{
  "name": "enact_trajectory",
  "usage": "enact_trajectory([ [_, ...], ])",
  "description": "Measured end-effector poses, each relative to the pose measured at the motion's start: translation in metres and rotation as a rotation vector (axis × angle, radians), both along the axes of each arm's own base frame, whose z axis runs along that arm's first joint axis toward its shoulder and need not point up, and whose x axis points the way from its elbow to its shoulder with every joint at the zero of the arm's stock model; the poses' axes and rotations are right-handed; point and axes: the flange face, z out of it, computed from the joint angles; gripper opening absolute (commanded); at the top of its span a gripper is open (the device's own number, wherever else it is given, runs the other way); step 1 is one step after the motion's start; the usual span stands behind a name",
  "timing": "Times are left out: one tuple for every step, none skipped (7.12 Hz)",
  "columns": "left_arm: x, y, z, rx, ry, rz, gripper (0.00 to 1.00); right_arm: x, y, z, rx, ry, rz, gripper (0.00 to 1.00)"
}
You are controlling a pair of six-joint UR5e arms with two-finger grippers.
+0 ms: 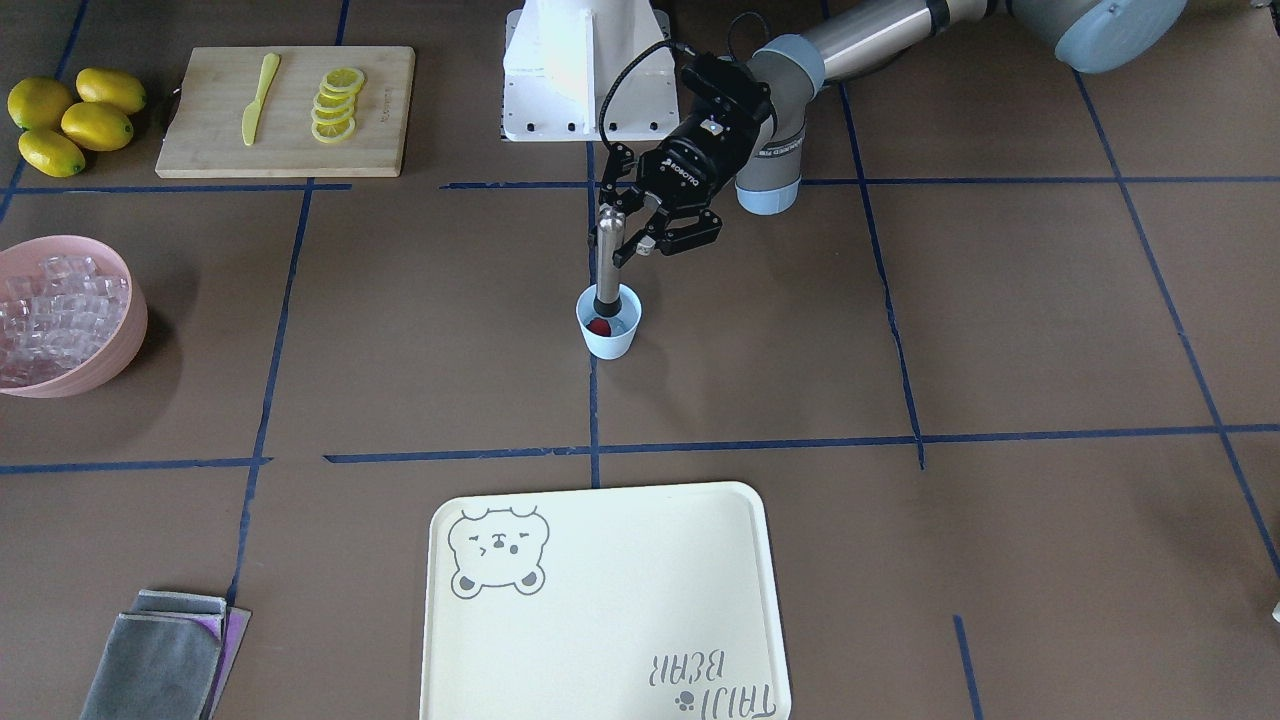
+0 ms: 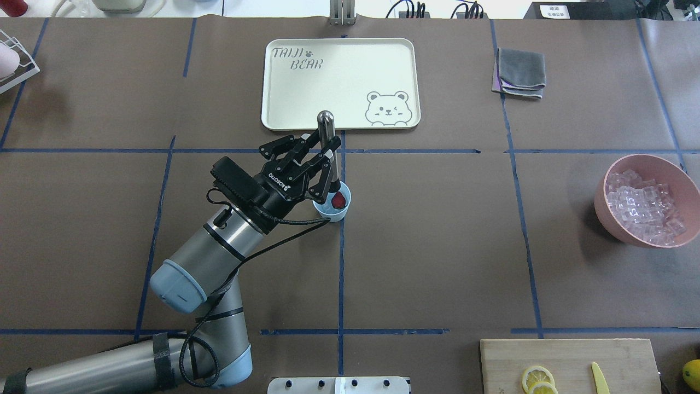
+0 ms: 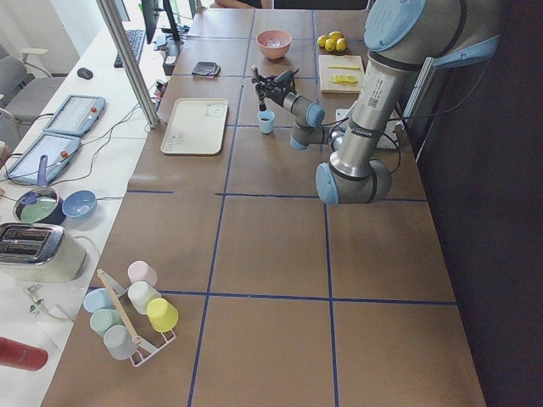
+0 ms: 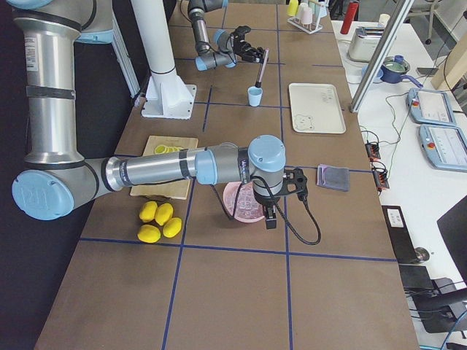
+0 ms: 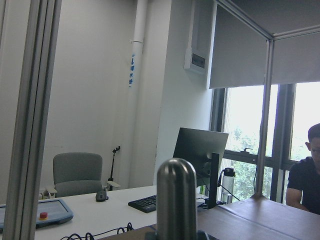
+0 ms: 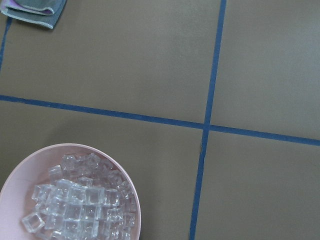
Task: Mash ice and strawberries in cup
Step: 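Lower the metal rod into the cup onto the strawberry and ice, then press and stir the rod inside the cup with the left gripper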
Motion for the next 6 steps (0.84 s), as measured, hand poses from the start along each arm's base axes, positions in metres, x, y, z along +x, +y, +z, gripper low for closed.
enact_trajectory([
  [0.004,0.0,0.004,-0.001,-0.002,0.003,0.0,0.0,0.0,0.0,0.0,0.0,0.0,1.0],
  [0.007,0.0,0.011,-0.002,-0.004,0.004,0.0,0.0,0.0,0.0,0.0,-0.001,0.0,1.0],
  [0.01,0.0,0.015,-0.002,-0.005,0.006,0.0,0.0,0.0,0.0,0.0,-0.002,0.0,1.0],
  [0.013,0.002,0.017,-0.003,-0.006,0.01,0.0,0.0,0.0,0.001,-0.002,-0.002,0.0,1.0],
  [0.016,0.006,0.018,-0.004,-0.006,0.017,0.0,0.0,0.001,0.001,-0.004,-0.002,0.0,1.0],
  [0.018,0.009,0.018,-0.005,-0.006,0.022,0.0,0.0,0.001,0.002,-0.006,-0.002,0.0,1.0],
])
